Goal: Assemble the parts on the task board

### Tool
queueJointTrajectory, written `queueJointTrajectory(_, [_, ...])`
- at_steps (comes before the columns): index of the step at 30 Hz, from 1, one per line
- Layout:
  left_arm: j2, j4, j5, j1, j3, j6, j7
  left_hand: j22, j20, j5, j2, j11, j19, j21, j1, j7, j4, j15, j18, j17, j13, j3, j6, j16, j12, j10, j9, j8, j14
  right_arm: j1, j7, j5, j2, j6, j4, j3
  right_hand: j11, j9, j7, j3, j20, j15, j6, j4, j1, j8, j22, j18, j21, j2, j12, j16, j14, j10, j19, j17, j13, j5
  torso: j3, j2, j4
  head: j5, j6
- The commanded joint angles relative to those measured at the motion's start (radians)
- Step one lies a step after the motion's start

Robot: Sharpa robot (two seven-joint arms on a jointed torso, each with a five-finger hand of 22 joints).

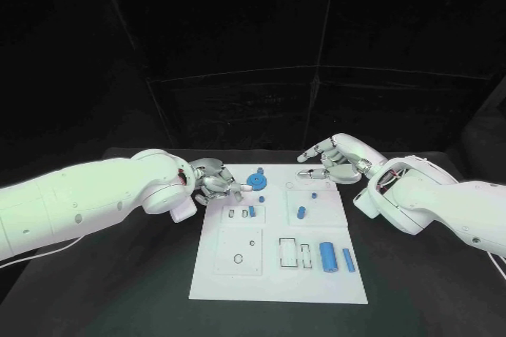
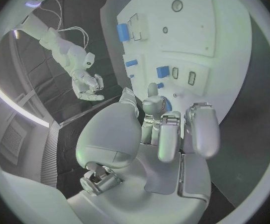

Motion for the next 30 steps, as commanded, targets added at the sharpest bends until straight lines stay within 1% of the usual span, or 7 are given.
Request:
queueJointTrajectory(1, [0.034,-0.014,-0.118,0.018,-0.007,0.11,-0.206,0.02,0.0,-0.003,0.01,-0.004,0.008,0.012,0.009,0.001,-0.001,-0.005,-0.021,0.263,0.006,-0.012,-0.022,0.003,0.008,-0.013,0.027,0.027,0.104,0.004,0.013,0.038,0.003,0.023,-0.005,0.0,-0.003,-0.002,0.0,-0.006,-0.004,-0.009,0.005,-0.004,0.011,0.001,-0.001,0.008,-0.007,-0.001,-0.005,-0.005,0.076,-0.001,-0.003,0.136,0.032,0.007,0.0014,-0.003,0.0001,0.001,-0.002])
queueJointTrajectory(5, [0.077,-0.035,-0.146,0.032,-0.016,0.125,-0.257,0.037,0.0,-0.002,0.018,-0.003,0.016,0.022,0.017,0.001,-0.001,-0.007,-0.024,0.263,0.01,-0.027,-0.052,0.003,0.016,-0.023,0.065,0.066,0.104,0.004,0.007,0.036,0.006,0.029,-0.01,0.0,-0.004,-0.003,0.0,-0.007,-0.004,-0.009,0.005,-0.008,0.017,0.0,-0.002,0.008,-0.008,0.0,-0.006,-0.005,0.076,-0.001,-0.002,0.135,0.031,0.01,0.0005,0.0,0.0006,0.0,0.0])
queueJointTrajectory(7, [0.093,-0.043,-0.151,0.036,-0.017,0.129,-0.269,0.046,-0.001,-0.001,0.019,-0.004,0.019,0.027,0.019,0.001,-0.002,-0.006,-0.025,0.263,0.01,-0.029,-0.056,0.003,0.017,-0.024,0.071,0.072,0.104,0.005,0.004,0.035,0.008,0.03,-0.012,0.0,-0.004,-0.003,0.0,-0.007,-0.005,-0.01,0.006,-0.011,0.021,-0.001,-0.002,0.008,-0.008,0.001,-0.006,-0.005,0.076,-0.001,-0.002,0.135,0.031,0.015,0.0008,-0.001,-0.0008,-0.001,-0.001])
queueJointTrajectory(15, [0.148,-0.07,-0.16,0.042,-0.021,0.134,-0.305,0.074,-0.002,-0.001,0.027,-0.006,0.03,0.043,0.016,-0.001,-0.001,-0.007,-0.03,0.263,0.023,-0.042,-0.073,0.003,0.033,-0.019,0.1,0.104,0.104,0.005,-0.007,0.028,0.016,0.031,-0.018,0.0,-0.004,-0.004,0.001,-0.008,-0.005,-0.01,0.007,-0.013,0.023,-0.003,-0.002,0.008,-0.009,0.002,-0.007,-0.005,0.076,-0.001,-0.001,0.136,0.031,0.026,0.0002,0.001,0.0011,-0.001,-0.003])
queueJointTrajectory(19, [0.171,-0.085,-0.161,0.043,-0.023,0.139,-0.321,0.079,-0.003,-0.001,0.028,-0.006,0.032,0.045,0.013,-0.001,-0.001,-0.007,-0.031,0.263,0.026,-0.047,-0.077,0.003,0.037,-0.018,0.107,0.111,0.104,0.005,-0.011,0.027,0.021,0.031,-0.021,0.0,-0.004,-0.004,0.001,-0.009,-0.005,-0.01,0.007,-0.014,0.023,-0.003,-0.003,0.008,-0.01,0.002,-0.008,-0.006,0.076,-0.001,-0.002,0.135,0.029,0.029,-0.0001,0.001,0.0004,0.0,-0.007])
queueJointTrajectory(26, [0.197,-0.103,-0.161,0.044,-0.028,0.143,-0.338,0.082,-0.003,-0.001,0.028,-0.006,0.032,0.047,0.007,-0.001,0.0,-0.007,-0.031,0.263,0.028,-0.053,-0.083,0.003,0.04,-0.018,0.113,0.118,0.104,0.005,-0.027,0.018,0.026,0.045,-0.027,0.0,-0.003,-0.005,0.001,-0.012,-0.005,-0.01,0.005,-0.014,0.022,-0.005,-0.017,0.011,-0.016,0.001,-0.024,-0.01,0.074,-0.009,-0.009,0.126,0.018,0.033,-0.0012,0.001,0.0,-0.001,-0.011])
queueJointTrajectory(30, [0.211,-0.115,-0.167,0.044,-0.029,0.149,-0.344,0.085,-0.003,0.001,0.028,-0.006,0.033,0.048,0.007,-0.001,-0.002,-0.007,-0.032,0.263,0.029,-0.054,-0.085,0.003,0.042,-0.018,0.117,0.122,0.104,0.005,-0.033,0.01,0.032,0.053,-0.029,0.0,-0.003,-0.005,0.001,-0.013,-0.005,-0.01,0.004,-0.014,0.022,-0.006,-0.02,0.011,-0.018,0.0,-0.03,-0.012,0.074,-0.012,-0.011,0.123,0.013,0.033,-0.0003,0.001,-0.0013,-0.001,-0.013])
